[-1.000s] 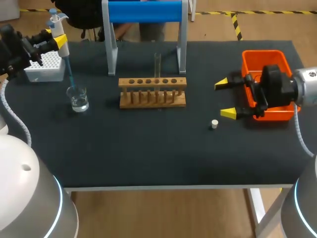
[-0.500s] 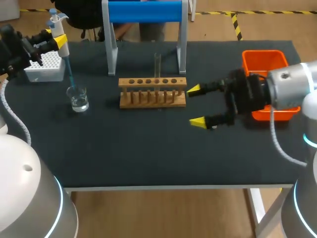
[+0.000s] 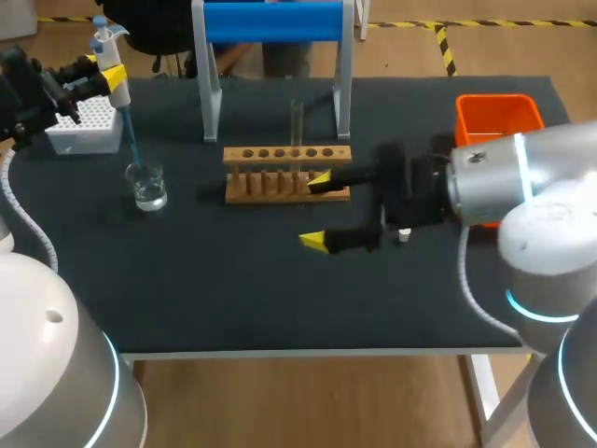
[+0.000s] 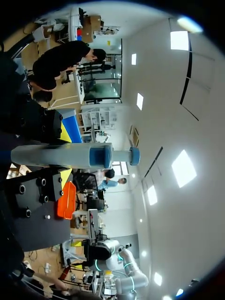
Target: Invert the test tube, pick up the pipette, mount the tip to pipette, aspirate from beaker and dispense into the tube, eject the tip, return the pipette, and cap with the stopper.
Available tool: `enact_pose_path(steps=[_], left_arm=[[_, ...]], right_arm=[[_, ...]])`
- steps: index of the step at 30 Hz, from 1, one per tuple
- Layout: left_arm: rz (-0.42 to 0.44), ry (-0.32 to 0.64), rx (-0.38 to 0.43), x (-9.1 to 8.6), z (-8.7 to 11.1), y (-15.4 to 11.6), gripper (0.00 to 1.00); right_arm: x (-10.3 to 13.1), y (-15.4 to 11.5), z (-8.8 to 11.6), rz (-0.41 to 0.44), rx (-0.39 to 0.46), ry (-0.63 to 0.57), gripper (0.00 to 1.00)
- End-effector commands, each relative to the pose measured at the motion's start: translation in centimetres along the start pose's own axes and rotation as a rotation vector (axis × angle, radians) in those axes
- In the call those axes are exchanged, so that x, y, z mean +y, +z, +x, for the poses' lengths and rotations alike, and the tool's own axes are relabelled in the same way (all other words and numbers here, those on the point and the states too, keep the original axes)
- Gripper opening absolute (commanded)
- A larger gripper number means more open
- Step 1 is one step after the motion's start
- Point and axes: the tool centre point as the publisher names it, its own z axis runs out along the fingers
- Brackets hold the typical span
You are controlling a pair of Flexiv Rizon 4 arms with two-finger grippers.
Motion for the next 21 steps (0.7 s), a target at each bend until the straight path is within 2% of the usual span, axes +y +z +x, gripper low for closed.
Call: enact_pose_path(steps=[1,21], left_arm=[[0.004,0.001,0.002,0.1,0.0,0.0,0.0],[0.004,0.001,0.002,0.1,0.0,0.0,0.0]], right_arm=[[-0.1,6.4,-0.5,0.023,-0.066,0.01,1.0],[-1.4,13.4,-4.5,0.103,-0.152,0.045,1.0]])
